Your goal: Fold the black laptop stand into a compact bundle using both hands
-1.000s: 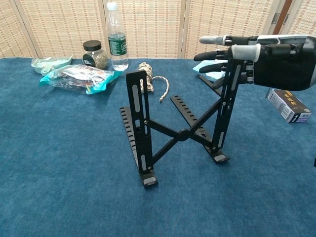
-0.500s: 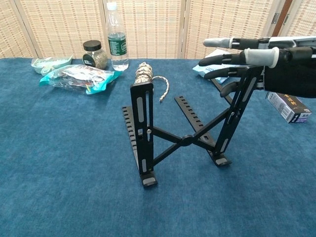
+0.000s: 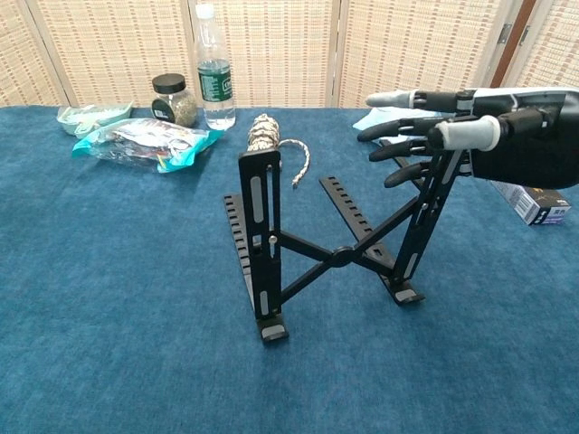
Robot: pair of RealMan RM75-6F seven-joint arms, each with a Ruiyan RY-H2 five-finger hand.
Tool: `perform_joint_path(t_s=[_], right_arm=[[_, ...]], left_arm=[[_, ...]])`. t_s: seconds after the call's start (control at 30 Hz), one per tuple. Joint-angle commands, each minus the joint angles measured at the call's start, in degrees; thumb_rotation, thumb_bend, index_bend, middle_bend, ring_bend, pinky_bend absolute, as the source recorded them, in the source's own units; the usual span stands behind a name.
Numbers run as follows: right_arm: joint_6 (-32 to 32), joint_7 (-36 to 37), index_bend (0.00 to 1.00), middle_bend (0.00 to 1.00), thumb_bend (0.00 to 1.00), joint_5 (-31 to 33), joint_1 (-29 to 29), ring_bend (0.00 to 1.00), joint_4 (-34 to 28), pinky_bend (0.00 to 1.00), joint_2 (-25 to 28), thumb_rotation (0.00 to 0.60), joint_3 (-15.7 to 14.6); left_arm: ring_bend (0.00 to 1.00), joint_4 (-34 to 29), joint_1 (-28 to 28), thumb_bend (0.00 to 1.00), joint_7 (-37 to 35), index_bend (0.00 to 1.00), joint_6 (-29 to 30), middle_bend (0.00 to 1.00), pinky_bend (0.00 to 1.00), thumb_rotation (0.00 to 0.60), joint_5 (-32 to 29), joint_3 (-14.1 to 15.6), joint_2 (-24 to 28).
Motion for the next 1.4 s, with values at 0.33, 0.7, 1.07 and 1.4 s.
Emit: perform_joint_path(t_s=[0.33,0.7,1.07,1.4], right_arm=[[-0.7,1.1,0.1,0.26,0.05,0.4,0.3,0.2,1.6,0.27,-1.6,0.6,-1.7],[-1.8,3.0,0.1,0.25,0.05,0.4,0.3,0.18,2.5,0.26,-3.0,0.6,-3.9],[-0.8,1.6,0.1,0.25,0.05,0.9,-0.5,0.18,2.6,0.24,-2.1,0.6,-4.8],[-0.7,1.9,0.1,0.25,0.05,1.2,-1.3,0.18,3.2,0.24,-2.5,0.6,-5.5]], left_arm=[[0.0,-0.1,-0.1,0.55,0.3,0.04,-0.3,0.0,0.0,0.6,-0.1,0.0,-0.1],[0.0,-0.1,-0.3,0.55,0.5,0.04,-0.5,0.0,0.0,0.6,-0.1,0.0,-0.1],[0.0,-0.2,-0.6,0.55,0.7,0.04,-0.9,0.0,0.0,0.6,-0.1,0.0,-0.3],[0.0,-0.6,-0.7,0.55,1.0,0.04,-1.0,0.0,0.0,0.6,0.0,0.0,-0.2]])
